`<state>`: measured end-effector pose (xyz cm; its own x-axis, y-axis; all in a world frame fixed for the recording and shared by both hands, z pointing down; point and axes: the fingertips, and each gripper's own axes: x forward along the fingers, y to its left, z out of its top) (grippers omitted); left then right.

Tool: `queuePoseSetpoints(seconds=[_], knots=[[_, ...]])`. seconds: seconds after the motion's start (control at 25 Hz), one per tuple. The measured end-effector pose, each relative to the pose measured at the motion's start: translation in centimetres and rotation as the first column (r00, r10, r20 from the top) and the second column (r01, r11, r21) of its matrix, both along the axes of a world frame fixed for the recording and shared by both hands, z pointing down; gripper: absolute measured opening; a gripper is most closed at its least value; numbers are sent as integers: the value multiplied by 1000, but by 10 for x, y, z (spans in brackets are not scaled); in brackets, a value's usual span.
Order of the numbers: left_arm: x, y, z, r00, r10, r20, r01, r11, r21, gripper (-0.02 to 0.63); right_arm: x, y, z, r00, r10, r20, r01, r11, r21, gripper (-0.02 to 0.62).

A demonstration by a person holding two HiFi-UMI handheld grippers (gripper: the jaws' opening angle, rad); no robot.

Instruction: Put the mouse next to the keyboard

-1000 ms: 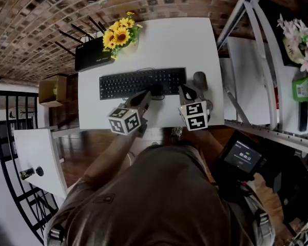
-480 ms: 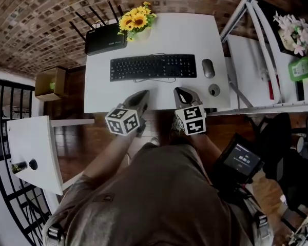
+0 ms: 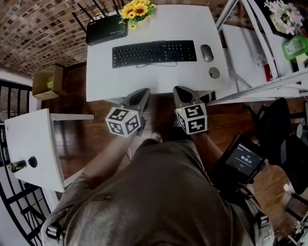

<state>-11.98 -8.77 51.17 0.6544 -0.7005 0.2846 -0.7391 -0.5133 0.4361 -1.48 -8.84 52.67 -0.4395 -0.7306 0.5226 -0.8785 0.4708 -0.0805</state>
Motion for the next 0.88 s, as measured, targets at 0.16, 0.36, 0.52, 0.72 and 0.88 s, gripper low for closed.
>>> queuePoseSetpoints(seconds=[0.16,0.36,0.52,0.72,0.88], knots=[[-4,7,-6,999,-32,13,32,999,33,0,-1,7,-4,1000,-18,11,18,1000,-1,12],[-1,5,-21,998,-49,24,47,995,86,0,-1,9,-18,998,-56,14,56,998,18,12],[17,8,-27,999,-29,37,24,992,126,0,8,11,-21,997,-74,17,74,997,26,12],[30,13,-31,999,-16,39,10,989,150,0,14,15,-21,996,-79,34,78,996,32,12],[31,17,-30,999,-29,45,21,988,152,0,18,18,-24,996,-79,47,77,996,41,12]])
